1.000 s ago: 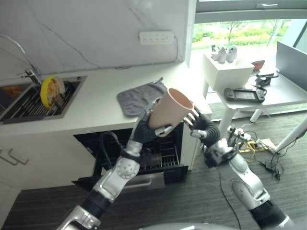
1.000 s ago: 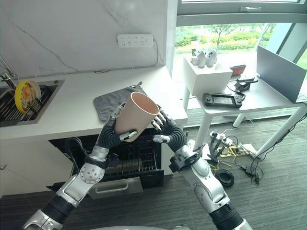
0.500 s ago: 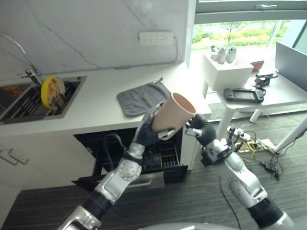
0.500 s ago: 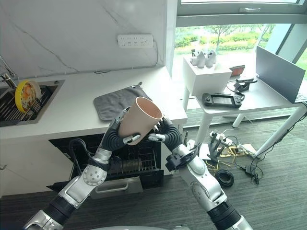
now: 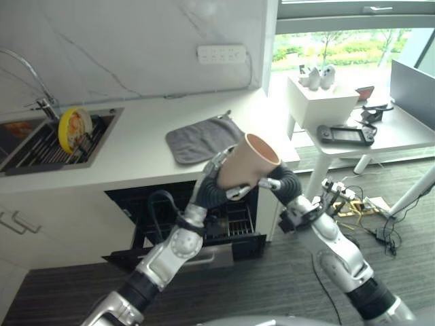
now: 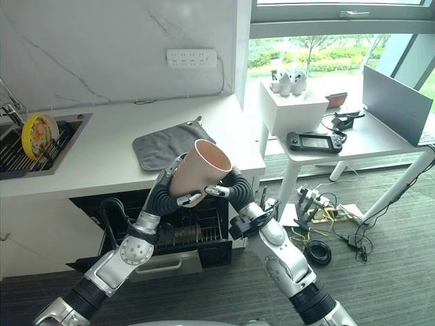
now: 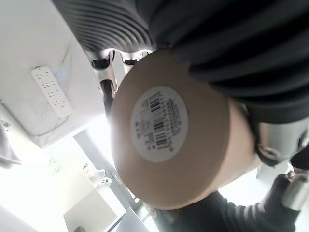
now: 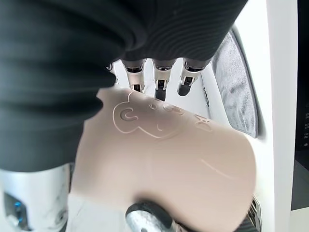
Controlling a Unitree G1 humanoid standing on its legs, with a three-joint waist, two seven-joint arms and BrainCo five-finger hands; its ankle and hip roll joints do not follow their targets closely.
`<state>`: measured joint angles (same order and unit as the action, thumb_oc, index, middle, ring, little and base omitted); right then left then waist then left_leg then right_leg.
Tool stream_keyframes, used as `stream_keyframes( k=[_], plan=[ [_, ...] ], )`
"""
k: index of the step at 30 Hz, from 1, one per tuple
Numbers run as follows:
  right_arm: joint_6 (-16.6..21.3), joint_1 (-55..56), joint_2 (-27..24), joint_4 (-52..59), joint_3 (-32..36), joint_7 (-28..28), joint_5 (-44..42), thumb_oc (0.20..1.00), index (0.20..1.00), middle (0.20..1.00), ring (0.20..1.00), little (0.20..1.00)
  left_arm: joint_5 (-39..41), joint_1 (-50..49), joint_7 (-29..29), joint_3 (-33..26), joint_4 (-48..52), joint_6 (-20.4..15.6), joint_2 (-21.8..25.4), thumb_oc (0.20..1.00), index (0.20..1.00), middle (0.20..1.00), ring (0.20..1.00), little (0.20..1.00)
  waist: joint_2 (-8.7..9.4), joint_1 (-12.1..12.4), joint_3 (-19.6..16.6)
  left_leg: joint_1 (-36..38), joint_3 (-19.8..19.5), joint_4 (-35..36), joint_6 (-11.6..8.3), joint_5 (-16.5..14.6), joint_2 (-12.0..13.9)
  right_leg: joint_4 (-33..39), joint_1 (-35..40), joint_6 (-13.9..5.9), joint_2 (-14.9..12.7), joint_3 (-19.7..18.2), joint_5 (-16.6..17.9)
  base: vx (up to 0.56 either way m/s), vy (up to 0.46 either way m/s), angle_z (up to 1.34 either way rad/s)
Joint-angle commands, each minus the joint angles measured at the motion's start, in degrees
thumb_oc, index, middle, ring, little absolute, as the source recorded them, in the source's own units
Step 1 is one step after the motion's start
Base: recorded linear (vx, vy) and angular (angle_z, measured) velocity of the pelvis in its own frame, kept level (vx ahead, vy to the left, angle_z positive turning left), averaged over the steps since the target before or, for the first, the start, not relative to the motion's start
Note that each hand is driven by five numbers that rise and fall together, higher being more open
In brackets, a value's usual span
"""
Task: Place the dishes in the dishwasher.
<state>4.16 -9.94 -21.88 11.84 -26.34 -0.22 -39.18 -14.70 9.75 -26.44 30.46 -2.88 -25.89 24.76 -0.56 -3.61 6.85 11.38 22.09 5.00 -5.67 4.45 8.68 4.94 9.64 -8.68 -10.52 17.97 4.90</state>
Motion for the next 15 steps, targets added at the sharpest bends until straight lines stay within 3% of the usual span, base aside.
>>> stream_keyframes(
  k=[1,15],
  plan=[
    [1.58,-8.78,3.65,3.33,-0.34,-1.12,2.52,1.0,1.0,1.0,1.0,1.0,-2.47,8.72,1.68,5.74,0.55,-2.28,0.12,0.2,0.2,0.2,0.2,0.2,1.39,1.47,2.14,3.14,-0.93,-0.55,3.57,-8.33,-3.37,-3.51,1.88,-1.5,-1.3,0.31,-5.88,0.0,0.0,0.0],
    [-0.78,-11.73,3.83,2.53,-1.58,-2.46,6.15,1.0,1.0,1.0,1.0,1.0,-1.52,10.67,4.17,8.32,1.11,-2.49,-0.67,0.2,0.2,0.2,0.2,0.2,1.2,1.48,2.46,3.06,-0.76,-0.7,3.65,-8.4,-3.43,-3.69,1.82,-1.46,-1.44,0.41,-5.94,0.0,0.0,0.0]
  ],
)
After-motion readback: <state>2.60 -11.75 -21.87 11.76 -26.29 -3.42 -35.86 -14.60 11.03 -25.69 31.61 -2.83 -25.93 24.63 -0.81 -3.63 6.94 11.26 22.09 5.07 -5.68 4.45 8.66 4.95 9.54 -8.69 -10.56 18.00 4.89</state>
